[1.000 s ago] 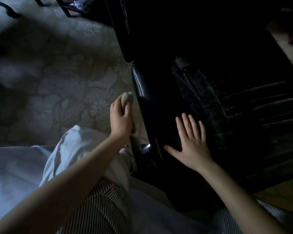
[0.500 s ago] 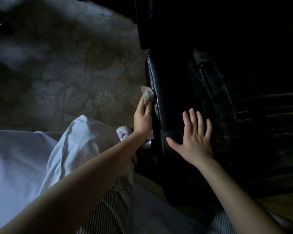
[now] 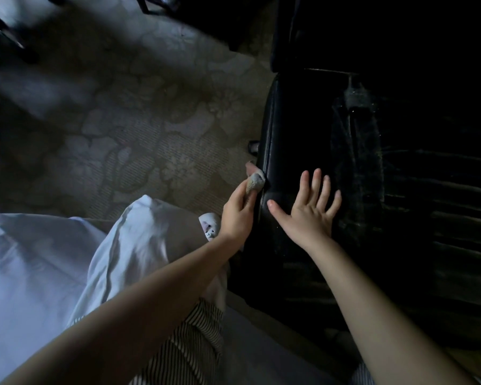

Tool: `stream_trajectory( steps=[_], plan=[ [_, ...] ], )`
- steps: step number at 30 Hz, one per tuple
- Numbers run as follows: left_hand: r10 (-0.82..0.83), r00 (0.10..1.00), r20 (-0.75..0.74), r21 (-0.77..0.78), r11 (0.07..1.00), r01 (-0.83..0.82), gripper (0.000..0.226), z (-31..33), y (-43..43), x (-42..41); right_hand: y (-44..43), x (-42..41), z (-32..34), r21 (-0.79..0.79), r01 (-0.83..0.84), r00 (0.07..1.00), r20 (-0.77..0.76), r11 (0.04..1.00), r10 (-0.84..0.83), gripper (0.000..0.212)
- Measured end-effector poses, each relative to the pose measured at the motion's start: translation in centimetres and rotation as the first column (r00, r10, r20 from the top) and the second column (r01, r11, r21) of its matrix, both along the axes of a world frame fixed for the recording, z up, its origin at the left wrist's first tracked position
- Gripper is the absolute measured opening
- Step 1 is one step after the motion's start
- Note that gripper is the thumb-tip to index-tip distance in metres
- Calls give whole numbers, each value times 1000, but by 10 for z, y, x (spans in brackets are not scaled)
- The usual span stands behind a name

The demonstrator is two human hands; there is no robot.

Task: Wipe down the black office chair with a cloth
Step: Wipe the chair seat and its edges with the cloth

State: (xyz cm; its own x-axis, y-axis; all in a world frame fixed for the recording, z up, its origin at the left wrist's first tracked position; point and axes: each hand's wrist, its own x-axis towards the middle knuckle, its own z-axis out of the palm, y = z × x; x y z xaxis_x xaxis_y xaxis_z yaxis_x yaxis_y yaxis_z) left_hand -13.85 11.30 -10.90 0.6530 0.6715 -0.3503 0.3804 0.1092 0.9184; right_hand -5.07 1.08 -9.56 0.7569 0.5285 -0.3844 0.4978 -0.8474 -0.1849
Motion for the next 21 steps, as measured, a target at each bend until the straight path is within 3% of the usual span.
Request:
stream_trajectory(
  steps=[4,8,12,15,21],
  plan=[
    [-47,983,-177,126,990,70,23,13,3,-14,13,4,1,39,51,999,-21,998,-50,96],
    [-51,973,-226,235,966,106,21,19,7,-19,23,9,3,64,98,992,-83,993,-93,97],
    [121,974,-192,333,942,-51,28,24,20,-3,24,15,7,149,134,985,-127,980,-116,100],
    [260,954,-152,253,943,-217,39,28,41,18,16,11,12,265,106,992,-101,958,-82,102],
    [19,994,-104,401,916,25,30,25,68,59,-14,-2,9,284,57,993,82,957,-83,91]
  ],
)
